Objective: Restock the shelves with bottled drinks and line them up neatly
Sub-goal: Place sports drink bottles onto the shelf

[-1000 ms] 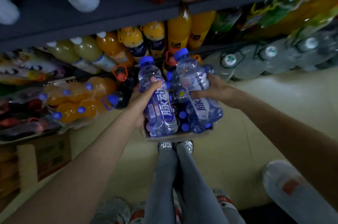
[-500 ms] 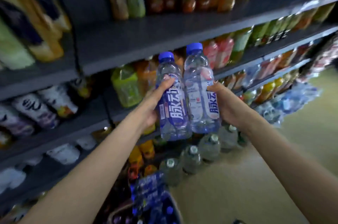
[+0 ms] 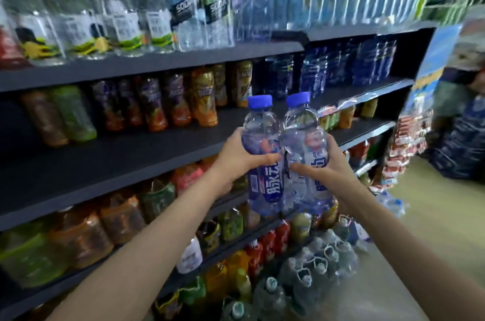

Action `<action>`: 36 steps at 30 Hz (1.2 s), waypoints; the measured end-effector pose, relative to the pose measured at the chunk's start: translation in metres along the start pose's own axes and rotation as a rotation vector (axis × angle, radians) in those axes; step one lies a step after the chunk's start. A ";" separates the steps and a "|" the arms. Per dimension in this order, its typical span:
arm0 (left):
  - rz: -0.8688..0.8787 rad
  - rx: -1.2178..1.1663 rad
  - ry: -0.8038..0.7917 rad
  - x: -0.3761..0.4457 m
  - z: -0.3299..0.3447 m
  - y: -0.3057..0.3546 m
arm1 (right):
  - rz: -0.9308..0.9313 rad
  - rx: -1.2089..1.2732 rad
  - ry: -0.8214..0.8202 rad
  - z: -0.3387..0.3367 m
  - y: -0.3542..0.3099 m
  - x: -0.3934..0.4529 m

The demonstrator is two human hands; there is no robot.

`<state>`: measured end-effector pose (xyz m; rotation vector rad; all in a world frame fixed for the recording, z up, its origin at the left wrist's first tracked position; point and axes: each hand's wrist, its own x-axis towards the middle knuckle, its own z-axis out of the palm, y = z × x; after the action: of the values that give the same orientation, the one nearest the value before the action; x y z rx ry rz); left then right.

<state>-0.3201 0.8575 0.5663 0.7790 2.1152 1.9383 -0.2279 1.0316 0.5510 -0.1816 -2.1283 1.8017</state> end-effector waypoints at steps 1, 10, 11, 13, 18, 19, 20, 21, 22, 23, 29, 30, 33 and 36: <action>0.043 0.079 0.026 0.017 0.006 0.002 | -0.033 -0.041 0.026 -0.012 0.003 0.013; 0.339 0.585 0.156 0.189 0.059 -0.001 | -0.304 -0.391 0.219 -0.110 0.029 0.172; 0.325 0.562 0.164 0.208 0.066 -0.002 | -0.326 -0.421 0.241 -0.122 0.029 0.191; 0.301 0.554 0.164 0.245 0.079 -0.004 | -0.346 -0.474 0.299 -0.143 0.029 0.226; 0.281 0.510 0.198 0.314 0.108 -0.013 | -0.318 -0.393 0.346 -0.195 0.054 0.313; 0.282 0.505 0.213 0.325 0.114 -0.016 | -0.316 -0.372 0.344 -0.205 0.062 0.329; 0.284 0.517 0.225 0.336 0.120 -0.019 | -0.320 -0.354 0.340 -0.214 0.069 0.346; 0.284 0.541 0.234 0.346 0.127 -0.022 | -0.317 -0.345 0.340 -0.222 0.077 0.363; 0.280 0.561 0.243 0.355 0.135 -0.024 | -0.305 -0.337 0.336 -0.231 0.084 0.379; 0.280 0.575 0.250 0.364 0.144 -0.025 | -0.297 -0.331 0.327 -0.239 0.091 0.396; 0.199 0.622 0.314 0.420 0.211 -0.027 | -0.183 -0.282 0.216 -0.285 0.118 0.494; 0.179 0.630 0.318 0.429 0.222 -0.027 | -0.151 -0.269 0.198 -0.291 0.122 0.506; 0.112 0.649 0.340 0.458 0.252 -0.031 | -0.079 -0.219 0.141 -0.306 0.137 0.540; 0.073 0.665 0.369 0.482 0.273 -0.037 | -0.040 -0.222 0.089 -0.317 0.144 0.573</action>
<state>-0.6134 1.3276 0.5981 0.6227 3.0623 1.4796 -0.6716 1.5336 0.5544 -0.2664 -2.2473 1.5044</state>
